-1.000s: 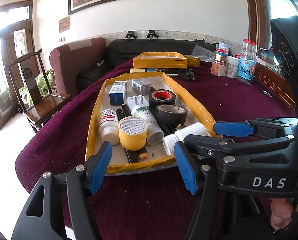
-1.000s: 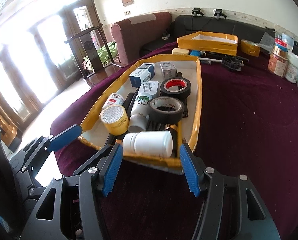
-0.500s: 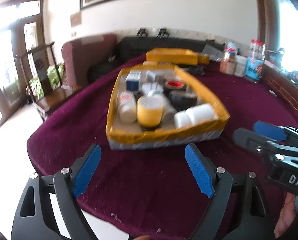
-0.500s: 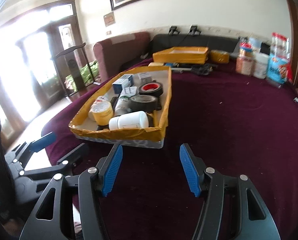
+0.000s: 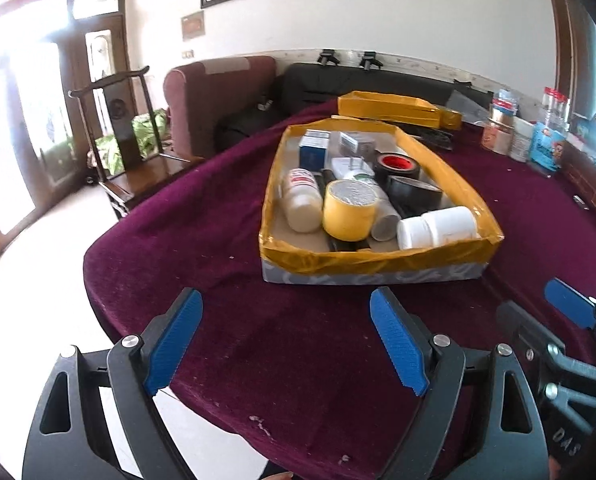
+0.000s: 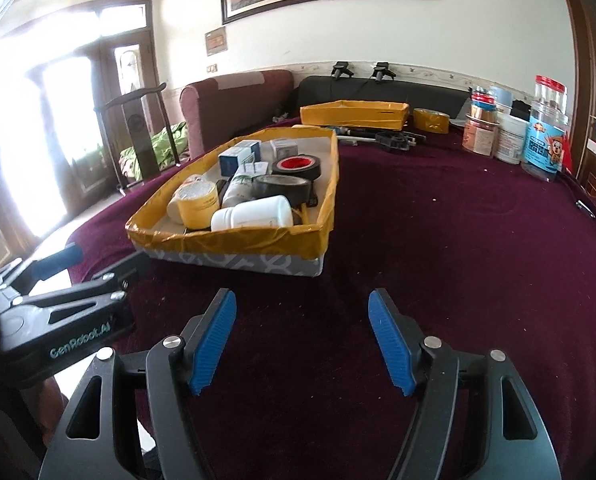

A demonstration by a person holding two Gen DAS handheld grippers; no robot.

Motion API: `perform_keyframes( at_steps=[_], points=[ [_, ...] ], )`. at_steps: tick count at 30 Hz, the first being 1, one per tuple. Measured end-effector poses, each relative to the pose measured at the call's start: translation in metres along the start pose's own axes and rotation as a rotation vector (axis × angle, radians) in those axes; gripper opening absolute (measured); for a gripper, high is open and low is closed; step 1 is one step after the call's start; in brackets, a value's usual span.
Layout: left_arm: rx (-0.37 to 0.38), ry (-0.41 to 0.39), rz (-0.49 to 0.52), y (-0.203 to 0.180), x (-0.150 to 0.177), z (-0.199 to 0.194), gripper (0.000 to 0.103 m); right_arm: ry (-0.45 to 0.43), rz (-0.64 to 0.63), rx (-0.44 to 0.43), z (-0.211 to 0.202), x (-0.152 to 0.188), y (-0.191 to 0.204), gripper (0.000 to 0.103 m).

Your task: Organize rigid objects

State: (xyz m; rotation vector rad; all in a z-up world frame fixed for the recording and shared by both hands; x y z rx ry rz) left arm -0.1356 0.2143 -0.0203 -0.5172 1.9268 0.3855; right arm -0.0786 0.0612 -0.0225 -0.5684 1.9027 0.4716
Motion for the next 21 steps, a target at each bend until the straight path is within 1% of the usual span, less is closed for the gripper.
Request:
perform_keyframes(
  at_steps=[2,7,10,21],
  points=[
    [-0.015,-0.010,0.025,-0.001,0.000,0.000,0.087,0.002,0.004,0.001,0.000,0.001,-0.001,0.064],
    [-0.008,-0.033,0.068,-0.008,-0.003,-0.005,0.087,0.013,0.039,0.006,0.001,0.003,-0.009,0.064],
    [-0.019,-0.051,0.091,-0.009,-0.004,-0.008,0.087,0.015,0.038,0.007,0.001,0.003,-0.008,0.064],
    [-0.035,-0.068,0.112,-0.009,-0.006,-0.011,0.087,0.018,0.046,0.008,0.002,0.003,-0.010,0.064]
  ],
)
Point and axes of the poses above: each gripper's, at about its wrist camera, not at the fingertips, and z roughly the way its jaws point, y to its left, x to its underside, the point moved 6 cm from there along z, roughly the way its jaws point, and after that the axes turned 14 degrees about -y, right-handed, at the moved point
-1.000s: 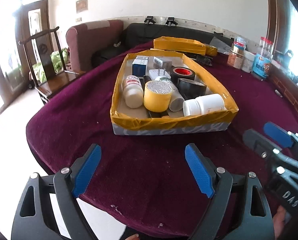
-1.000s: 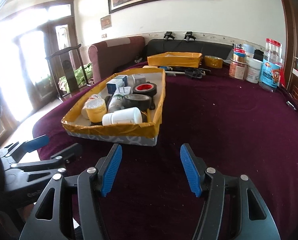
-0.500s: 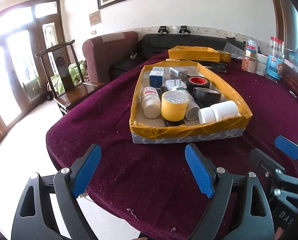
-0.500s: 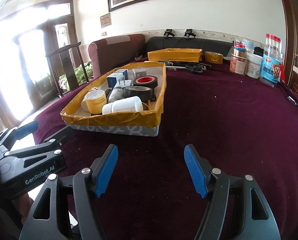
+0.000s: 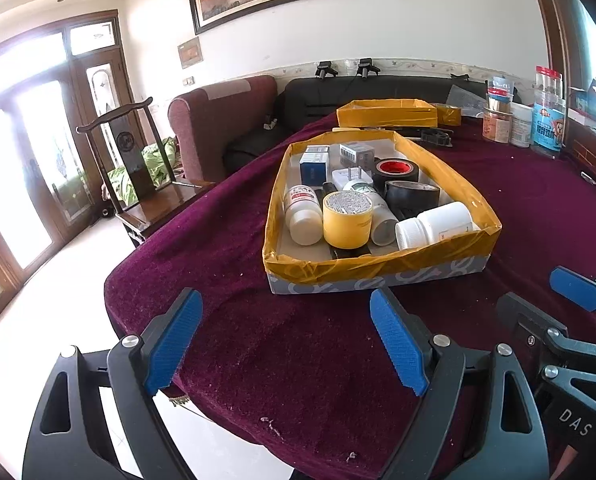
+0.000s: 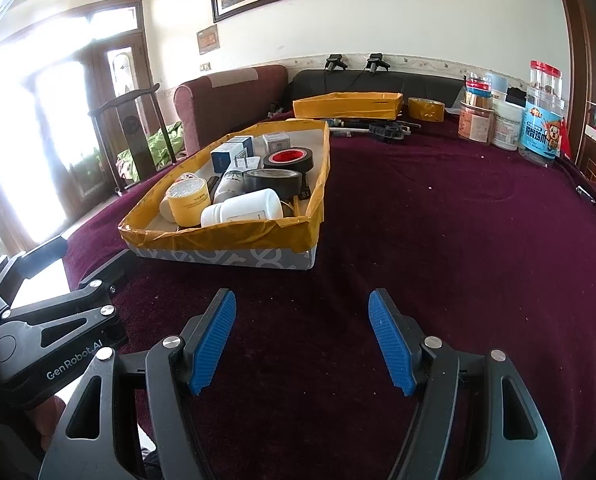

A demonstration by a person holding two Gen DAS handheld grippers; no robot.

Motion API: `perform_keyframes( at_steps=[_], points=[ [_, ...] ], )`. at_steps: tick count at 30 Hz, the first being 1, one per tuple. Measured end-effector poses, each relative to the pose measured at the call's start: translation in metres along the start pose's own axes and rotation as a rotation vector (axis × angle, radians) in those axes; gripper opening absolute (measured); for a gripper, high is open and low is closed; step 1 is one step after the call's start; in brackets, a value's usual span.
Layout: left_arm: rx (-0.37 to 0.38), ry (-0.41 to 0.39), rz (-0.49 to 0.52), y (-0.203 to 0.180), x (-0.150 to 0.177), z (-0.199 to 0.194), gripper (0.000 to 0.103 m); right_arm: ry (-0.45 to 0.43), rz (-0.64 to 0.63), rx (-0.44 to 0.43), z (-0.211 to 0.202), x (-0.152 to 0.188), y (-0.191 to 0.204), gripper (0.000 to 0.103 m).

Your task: Organize rigid objects

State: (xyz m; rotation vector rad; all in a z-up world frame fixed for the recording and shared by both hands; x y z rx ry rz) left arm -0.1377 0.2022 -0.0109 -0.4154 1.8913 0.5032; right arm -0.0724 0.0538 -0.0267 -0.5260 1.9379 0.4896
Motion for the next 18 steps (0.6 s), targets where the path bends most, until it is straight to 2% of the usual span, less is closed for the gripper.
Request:
perform_keyframes(
  at_steps=[8,12,18],
  points=[
    [-0.005,-0.012,0.022,-0.003,-0.001,-0.003,0.087,0.005,0.001,0.000,0.001,0.000,0.000,0.064],
    [0.022,-0.014,0.013,-0.002,-0.002,-0.006,0.087,0.004,0.001,0.001,0.001,0.000,0.001,0.064],
    [0.007,-0.036,0.003,0.006,-0.006,-0.011,0.087,0.005,0.000,0.003,0.001,0.000,0.001,0.064]
  ],
)
Point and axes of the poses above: each gripper's, at about its wrist camera, not at the fingertips, and z roughly the way its jaws point, y to its left, x to its underside, the point moved 6 cm from there along z, roughly the way its jaws point, and after that the axes turned 14 degrees about -y, right-handed, at the moved point
